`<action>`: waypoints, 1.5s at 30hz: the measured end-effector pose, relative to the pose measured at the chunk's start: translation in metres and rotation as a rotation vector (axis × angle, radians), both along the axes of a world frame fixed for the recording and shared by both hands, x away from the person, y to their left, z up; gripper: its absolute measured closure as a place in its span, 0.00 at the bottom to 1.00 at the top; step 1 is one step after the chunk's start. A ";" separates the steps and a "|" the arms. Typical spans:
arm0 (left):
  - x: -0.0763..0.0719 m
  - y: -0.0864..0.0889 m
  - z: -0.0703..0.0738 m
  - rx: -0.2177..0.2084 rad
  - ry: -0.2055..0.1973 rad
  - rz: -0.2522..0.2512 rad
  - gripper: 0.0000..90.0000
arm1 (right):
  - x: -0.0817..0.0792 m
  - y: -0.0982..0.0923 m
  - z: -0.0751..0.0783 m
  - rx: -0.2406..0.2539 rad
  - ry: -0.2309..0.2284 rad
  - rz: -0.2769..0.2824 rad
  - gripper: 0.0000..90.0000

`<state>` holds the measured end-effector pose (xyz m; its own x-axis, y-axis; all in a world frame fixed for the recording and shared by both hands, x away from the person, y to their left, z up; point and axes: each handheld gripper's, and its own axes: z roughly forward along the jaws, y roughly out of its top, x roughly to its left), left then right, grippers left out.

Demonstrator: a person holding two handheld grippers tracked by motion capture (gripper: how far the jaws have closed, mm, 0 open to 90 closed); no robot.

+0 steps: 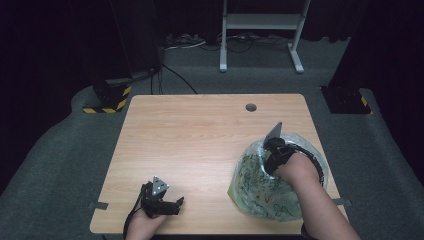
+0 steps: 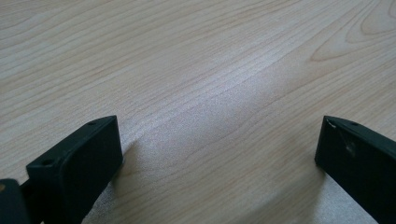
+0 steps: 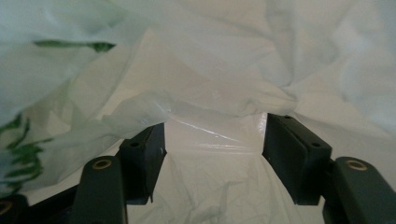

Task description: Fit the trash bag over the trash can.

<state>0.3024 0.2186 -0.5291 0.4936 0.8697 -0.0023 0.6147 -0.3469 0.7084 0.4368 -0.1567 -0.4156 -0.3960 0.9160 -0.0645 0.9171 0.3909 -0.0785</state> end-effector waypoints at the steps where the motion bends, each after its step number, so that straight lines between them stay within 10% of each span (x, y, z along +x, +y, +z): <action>1: 0.000 0.000 0.000 0.000 0.000 0.000 0.01 | 0.000 0.000 0.000 -0.003 0.002 -0.001 0.41; 12: 0.000 0.000 0.000 -0.001 0.000 0.000 0.01 | 0.000 -0.004 0.052 0.036 -0.077 -0.008 0.38; 16: 0.000 0.000 0.000 -0.001 0.000 0.000 0.01 | 0.006 -0.004 0.074 0.068 -0.154 0.004 0.58; 22: 0.000 0.000 0.000 -0.001 0.000 -0.003 0.01 | 0.022 0.006 0.058 0.078 -0.144 0.006 0.66; 33: 0.000 0.000 0.000 -0.001 -0.001 -0.004 0.01 | 0.030 0.014 0.030 0.106 -0.104 -0.008 0.51; 45: 0.000 0.000 0.000 -0.003 0.000 0.000 0.01 | -0.010 -0.025 0.101 0.118 -0.227 0.018 0.44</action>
